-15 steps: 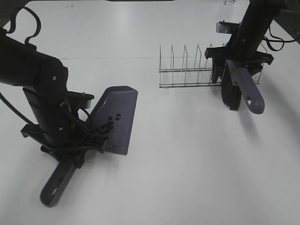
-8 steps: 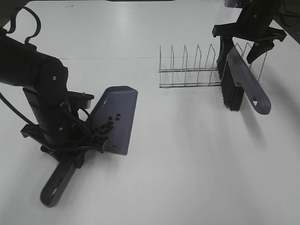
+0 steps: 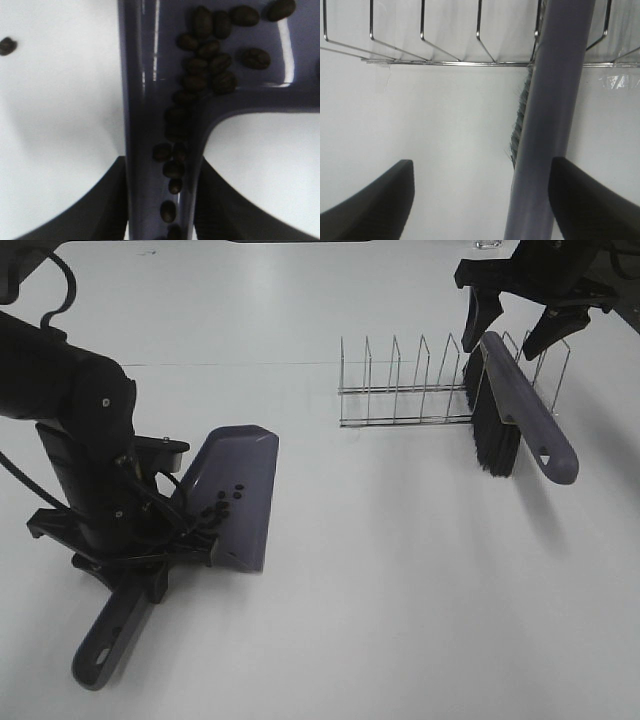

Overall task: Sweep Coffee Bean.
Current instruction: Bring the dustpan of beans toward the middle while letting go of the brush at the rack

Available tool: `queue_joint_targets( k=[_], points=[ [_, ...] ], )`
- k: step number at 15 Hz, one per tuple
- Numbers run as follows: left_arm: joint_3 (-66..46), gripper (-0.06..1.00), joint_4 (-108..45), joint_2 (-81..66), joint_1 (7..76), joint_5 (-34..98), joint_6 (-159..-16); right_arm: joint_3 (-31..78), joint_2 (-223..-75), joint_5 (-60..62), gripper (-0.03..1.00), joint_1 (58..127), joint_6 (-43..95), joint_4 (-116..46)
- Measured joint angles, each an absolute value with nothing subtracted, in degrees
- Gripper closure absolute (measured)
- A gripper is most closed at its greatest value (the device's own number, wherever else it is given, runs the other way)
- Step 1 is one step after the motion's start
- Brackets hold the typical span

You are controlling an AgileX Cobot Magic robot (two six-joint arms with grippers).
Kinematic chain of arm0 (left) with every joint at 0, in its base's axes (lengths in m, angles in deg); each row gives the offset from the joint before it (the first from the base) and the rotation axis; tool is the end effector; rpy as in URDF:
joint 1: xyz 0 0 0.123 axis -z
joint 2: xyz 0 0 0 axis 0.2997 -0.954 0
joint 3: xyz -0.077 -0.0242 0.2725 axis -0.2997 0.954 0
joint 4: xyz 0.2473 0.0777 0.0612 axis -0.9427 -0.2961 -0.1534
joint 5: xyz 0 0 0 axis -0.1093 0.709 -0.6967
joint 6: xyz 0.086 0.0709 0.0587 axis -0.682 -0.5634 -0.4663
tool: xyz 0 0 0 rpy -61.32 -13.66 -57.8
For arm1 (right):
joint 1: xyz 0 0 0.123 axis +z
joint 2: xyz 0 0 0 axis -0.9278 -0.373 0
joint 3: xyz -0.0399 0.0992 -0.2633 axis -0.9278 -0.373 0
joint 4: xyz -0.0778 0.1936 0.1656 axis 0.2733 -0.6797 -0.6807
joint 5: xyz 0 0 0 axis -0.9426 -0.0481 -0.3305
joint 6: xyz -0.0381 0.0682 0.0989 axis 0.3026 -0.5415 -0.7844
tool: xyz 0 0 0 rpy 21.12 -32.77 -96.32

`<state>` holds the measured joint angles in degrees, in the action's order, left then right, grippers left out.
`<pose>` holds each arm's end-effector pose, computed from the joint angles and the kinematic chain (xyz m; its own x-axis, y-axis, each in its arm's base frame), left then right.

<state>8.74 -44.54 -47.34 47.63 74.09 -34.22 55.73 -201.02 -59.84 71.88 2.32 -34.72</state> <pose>0.2885 -0.1684 0.0603 -0.9814 0.1847 0.0530 0.1857 0.9825 0.0148 0.4841 0.0484 0.1909 -0.9794 -0.0064 -0.2018 -0.0350 0.9897 0.1385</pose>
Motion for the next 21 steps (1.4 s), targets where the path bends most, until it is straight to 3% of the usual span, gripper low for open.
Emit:
queue_joint_targets(
  k=[6, 21],
  points=[
    [8.7, 0.62, -46.5, -44.8, 47.3, 75.9, -31.2, 53.4, -198.4, -59.8, 0.31, 71.9, 2.5, -36.6],
    [8.7, 0.62, -45.3, -46.3, 31.4, 75.3, -38.1, 53.3, -198.4, -59.8, 0.31, 71.9, 2.5, -36.7]
  ],
)
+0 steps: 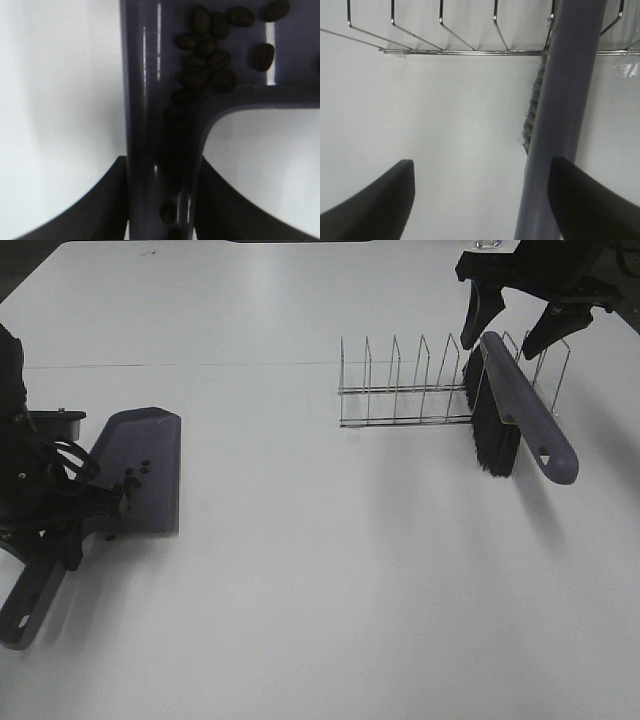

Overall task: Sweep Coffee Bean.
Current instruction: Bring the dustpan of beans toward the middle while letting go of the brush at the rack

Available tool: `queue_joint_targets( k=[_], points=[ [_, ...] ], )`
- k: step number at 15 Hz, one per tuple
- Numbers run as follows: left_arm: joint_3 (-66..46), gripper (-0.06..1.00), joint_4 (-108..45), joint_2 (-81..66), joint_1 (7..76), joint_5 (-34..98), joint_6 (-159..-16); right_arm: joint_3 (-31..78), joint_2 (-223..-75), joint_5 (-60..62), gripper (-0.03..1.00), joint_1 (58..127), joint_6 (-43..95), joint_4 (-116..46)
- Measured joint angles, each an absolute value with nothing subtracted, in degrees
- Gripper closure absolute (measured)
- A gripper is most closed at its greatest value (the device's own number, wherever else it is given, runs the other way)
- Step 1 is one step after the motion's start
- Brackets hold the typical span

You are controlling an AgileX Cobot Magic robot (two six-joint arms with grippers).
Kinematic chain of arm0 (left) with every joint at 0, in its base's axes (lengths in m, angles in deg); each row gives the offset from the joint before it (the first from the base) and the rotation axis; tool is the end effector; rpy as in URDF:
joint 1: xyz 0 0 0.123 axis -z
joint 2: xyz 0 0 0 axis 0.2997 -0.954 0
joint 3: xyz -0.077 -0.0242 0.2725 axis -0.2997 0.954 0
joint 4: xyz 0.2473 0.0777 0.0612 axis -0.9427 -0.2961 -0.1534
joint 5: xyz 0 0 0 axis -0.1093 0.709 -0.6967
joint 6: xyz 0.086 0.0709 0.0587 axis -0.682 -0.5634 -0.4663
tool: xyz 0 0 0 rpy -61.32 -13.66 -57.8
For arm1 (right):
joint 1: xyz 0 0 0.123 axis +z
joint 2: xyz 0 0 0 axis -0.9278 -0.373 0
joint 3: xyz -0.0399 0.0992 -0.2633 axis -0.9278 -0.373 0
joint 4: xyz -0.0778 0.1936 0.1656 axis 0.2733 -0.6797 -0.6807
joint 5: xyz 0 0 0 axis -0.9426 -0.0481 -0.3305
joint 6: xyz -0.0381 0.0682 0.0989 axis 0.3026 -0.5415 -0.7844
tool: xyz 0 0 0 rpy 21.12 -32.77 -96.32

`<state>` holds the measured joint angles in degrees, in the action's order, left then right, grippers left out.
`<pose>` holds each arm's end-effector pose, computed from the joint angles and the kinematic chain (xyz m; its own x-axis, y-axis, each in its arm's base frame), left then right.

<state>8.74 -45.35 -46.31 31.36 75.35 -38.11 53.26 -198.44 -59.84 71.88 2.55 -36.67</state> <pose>0.3228 -0.0792 0.0664 -0.9983 -0.0203 0.0552 -0.0191 0.9996 0.0216 0.4746 0.0517 0.2006 -0.9793 0.0012 -0.2022 -0.0341 0.9847 0.1710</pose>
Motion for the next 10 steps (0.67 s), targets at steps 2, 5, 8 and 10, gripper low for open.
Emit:
queue_joint_targets(
  k=[2, 5, 8, 10],
  points=[
    [8.7, 0.62, -44.8, -47.7, 31.4, 73.5, -38.2, 53.3, -198.4, -59.8, 0.31, 71.9, 2.5, -36.7],
    [8.7, 0.62, -44.8, -48.0, 31.4, 72.5, -38.3, 53.3, -198.4, -59.8, 0.31, 71.9, 2.5, -36.7],
    [8.7, 0.59, -44.3, -48.0, 31.4, 72.5, -38.9, 53.3, -198.4, -59.8, 0.31, 71.9, 2.5, -36.7],
    [8.7, 0.42, -43.2, -48.0, 31.4, 72.8, -39.1, 53.3, -198.4, -59.8, 0.31, 71.9, 2.5, -36.7]
  ],
)
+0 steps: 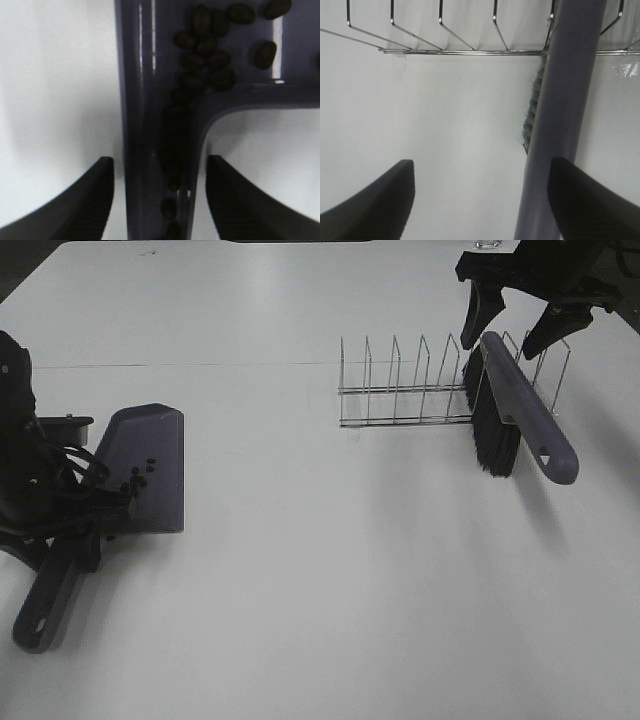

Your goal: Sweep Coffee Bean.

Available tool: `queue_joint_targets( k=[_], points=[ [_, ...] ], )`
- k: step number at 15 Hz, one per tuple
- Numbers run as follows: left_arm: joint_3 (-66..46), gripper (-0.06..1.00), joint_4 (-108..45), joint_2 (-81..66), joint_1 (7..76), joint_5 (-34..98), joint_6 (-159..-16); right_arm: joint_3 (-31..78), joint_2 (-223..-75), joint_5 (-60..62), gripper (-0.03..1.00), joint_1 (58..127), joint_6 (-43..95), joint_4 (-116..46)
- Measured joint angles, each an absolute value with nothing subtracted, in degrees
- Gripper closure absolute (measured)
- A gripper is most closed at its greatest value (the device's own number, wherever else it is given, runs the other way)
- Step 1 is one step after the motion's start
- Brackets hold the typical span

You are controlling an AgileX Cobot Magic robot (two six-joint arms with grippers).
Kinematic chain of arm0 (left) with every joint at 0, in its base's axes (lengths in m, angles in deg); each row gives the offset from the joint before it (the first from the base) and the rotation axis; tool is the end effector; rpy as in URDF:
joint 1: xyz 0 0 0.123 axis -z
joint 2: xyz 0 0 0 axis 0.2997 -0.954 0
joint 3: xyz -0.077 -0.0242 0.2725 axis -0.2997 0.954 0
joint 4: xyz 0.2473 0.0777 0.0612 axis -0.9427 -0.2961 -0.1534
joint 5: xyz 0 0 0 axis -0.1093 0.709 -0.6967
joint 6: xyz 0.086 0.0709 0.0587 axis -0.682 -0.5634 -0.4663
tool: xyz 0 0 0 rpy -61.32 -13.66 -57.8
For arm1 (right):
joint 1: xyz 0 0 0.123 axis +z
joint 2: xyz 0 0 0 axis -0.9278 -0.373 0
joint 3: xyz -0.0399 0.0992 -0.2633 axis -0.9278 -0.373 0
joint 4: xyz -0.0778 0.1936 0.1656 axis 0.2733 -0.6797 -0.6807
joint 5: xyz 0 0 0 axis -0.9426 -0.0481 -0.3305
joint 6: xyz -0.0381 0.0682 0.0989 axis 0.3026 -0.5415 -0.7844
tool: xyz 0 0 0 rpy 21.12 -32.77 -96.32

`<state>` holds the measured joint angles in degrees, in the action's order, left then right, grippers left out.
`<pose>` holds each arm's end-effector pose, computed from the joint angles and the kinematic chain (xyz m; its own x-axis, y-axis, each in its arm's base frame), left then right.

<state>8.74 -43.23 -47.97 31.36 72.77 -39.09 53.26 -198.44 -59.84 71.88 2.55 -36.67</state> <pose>0.3258 -0.0833 0.0565 -0.9985 -0.0291 0.0464 -0.0294 0.9995 -0.0075 0.4746 0.0517 0.2006 -0.9793 0.0012 -0.2022 -0.0341 0.9847 0.1710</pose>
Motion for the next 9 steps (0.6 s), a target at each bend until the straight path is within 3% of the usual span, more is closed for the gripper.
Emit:
queue_joint_targets(
  k=[3, 9],
  points=[
    [7.8, 0.28, -43.2, -48.0, 31.4, 76.6, -39.3, 53.3, -198.4, -59.8, 0.31, 71.9, 2.5, -36.7],
    [2.2, 0.27, -44.8, -42.9, 31.4, 84.5, -42.1, 53.3, -198.4, -59.8, 0.31, 71.9, 2.5, -36.7]
  ],
)
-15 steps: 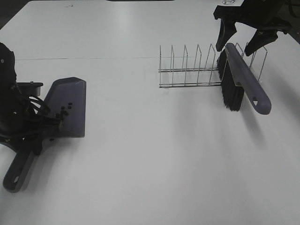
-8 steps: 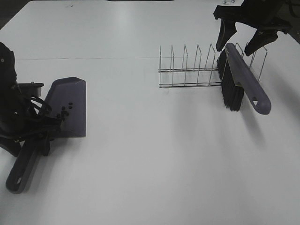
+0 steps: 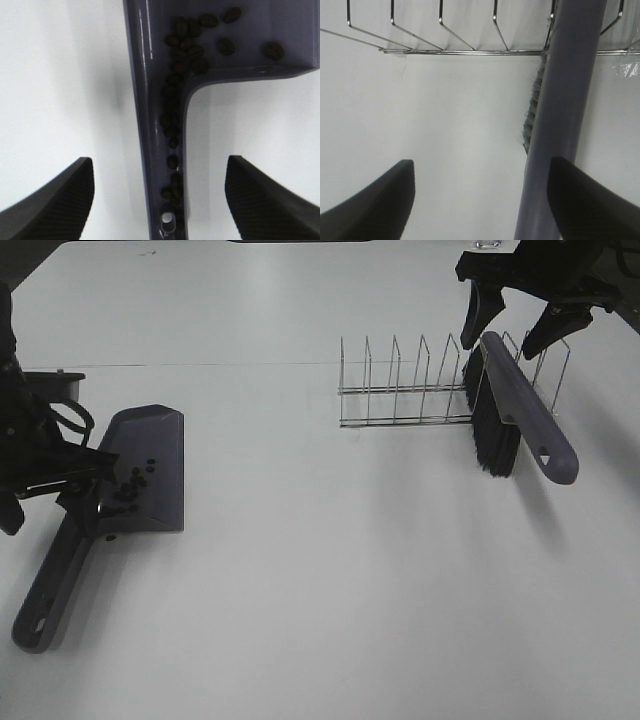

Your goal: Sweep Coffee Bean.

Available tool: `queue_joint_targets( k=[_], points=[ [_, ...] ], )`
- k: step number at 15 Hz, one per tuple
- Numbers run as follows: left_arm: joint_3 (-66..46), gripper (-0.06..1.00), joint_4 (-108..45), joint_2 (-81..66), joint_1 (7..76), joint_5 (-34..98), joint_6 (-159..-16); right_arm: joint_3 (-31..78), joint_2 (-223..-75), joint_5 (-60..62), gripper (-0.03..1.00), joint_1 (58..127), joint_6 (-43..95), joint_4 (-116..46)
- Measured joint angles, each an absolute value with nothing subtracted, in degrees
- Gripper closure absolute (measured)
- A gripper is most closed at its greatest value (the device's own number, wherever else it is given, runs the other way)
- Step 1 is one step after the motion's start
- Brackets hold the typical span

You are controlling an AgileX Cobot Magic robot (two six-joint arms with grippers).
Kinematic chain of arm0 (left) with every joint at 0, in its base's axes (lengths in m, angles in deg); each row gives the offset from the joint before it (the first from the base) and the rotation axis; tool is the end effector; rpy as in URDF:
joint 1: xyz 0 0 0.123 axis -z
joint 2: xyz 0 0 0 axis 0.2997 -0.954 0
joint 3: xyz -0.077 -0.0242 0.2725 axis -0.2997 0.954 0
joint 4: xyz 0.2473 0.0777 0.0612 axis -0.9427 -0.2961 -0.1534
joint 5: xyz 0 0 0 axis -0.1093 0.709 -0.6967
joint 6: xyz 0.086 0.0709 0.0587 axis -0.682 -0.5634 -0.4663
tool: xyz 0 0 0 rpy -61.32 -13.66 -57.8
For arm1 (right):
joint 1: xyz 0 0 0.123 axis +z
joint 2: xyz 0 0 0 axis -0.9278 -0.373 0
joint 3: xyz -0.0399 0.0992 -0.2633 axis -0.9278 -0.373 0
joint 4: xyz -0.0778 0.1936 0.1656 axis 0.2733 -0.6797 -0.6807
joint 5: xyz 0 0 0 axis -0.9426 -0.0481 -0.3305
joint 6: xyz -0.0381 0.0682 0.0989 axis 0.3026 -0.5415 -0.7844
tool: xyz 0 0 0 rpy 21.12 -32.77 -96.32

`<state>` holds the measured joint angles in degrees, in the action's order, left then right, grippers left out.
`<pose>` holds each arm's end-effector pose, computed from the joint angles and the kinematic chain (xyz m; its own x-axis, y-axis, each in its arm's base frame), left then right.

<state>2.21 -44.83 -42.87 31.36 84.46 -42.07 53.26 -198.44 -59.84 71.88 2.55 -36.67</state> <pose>0.3368 -0.0835 0.1114 -0.9982 0.0428 0.0431 0.0432 0.9990 0.0086 0.4746 0.0517 0.2006 -0.9793 0.0012 -0.2022 -0.0341 0.9847 0.1710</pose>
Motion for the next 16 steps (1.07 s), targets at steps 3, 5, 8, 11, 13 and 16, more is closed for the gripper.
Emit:
queue_joint_targets(
  k=[3, 5, 8, 11, 13, 16],
  points=[
    [-1.3, 0.27, -46.1, -41.3, 29.0, 86.7, -42.8, 52.0, -197.4, -59.7, 0.31, 71.9, 2.5, -37.0],
    [-3.3, 0.3, -46.2, -39.7, 23.4, 87.6, -45.5, 48.7, -194.3, -59.8, 0.31, 71.9, 2.5, -36.7],
    [-3.9, 0.32, -46.5, -36.5, 15.2, 87.7, -50.2, 43.5, -188.6, -59.8, 0.31, 71.9, 2.5, -36.5],
    [-2.2, 0.32, -45.6, -28.3, 11.4, 88.4, -54.0, 34.6, -178.6, -59.8, 0.32, 71.9, 2.5, -36.6],
    [0.9, 0.32, -44.8, -22.6, 11.4, 88.4, -54.4, 29.7, -173.5, -59.8, 0.33, 71.9, 2.5, -36.8],
    [8.9, 0.32, -44.8, -10.4, 11.4, 88.6, -54.4, 20.4, -160.9, -59.8, 0.33, 71.9, 2.5, -36.9]
  ],
)
